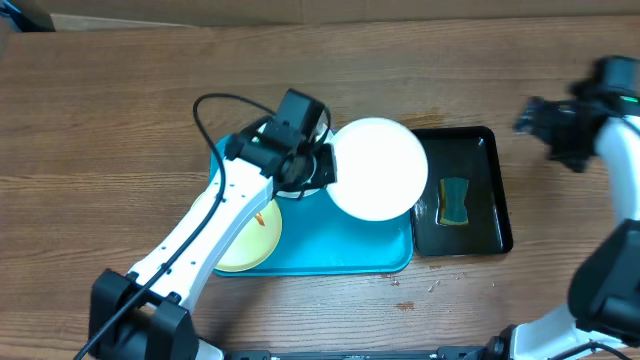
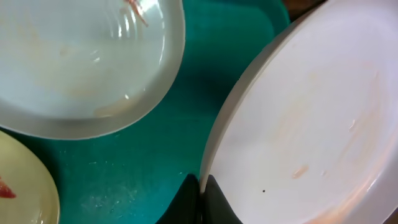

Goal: Clean dirty plates on tray and stack at the side
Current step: 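Lift the white plate off the teal tray with the left gripper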

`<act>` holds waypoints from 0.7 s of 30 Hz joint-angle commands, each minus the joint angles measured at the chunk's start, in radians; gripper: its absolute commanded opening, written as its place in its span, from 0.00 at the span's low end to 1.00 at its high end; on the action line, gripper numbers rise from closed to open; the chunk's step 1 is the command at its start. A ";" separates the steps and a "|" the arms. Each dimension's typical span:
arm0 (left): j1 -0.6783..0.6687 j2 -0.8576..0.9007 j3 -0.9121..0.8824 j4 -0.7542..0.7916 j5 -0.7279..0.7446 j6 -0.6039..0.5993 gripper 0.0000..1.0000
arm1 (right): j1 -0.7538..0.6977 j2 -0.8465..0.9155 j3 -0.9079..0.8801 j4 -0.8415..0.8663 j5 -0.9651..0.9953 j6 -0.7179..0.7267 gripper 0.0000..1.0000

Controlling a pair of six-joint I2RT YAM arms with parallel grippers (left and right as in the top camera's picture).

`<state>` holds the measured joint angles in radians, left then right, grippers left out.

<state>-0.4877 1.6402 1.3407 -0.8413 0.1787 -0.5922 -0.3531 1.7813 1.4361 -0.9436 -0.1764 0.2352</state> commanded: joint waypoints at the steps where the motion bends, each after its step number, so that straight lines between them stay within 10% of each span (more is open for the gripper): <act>1: -0.039 0.065 0.082 0.005 -0.050 0.021 0.04 | -0.132 -0.023 0.030 -0.007 -0.053 0.003 1.00; 21: -0.187 0.208 0.225 0.258 -0.335 0.167 0.04 | -0.388 -0.022 0.030 -0.007 -0.072 0.002 1.00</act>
<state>-0.6243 1.8442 1.5272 -0.5961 -0.0433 -0.5110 -0.7395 1.7813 1.4380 -0.9546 -0.2359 0.2356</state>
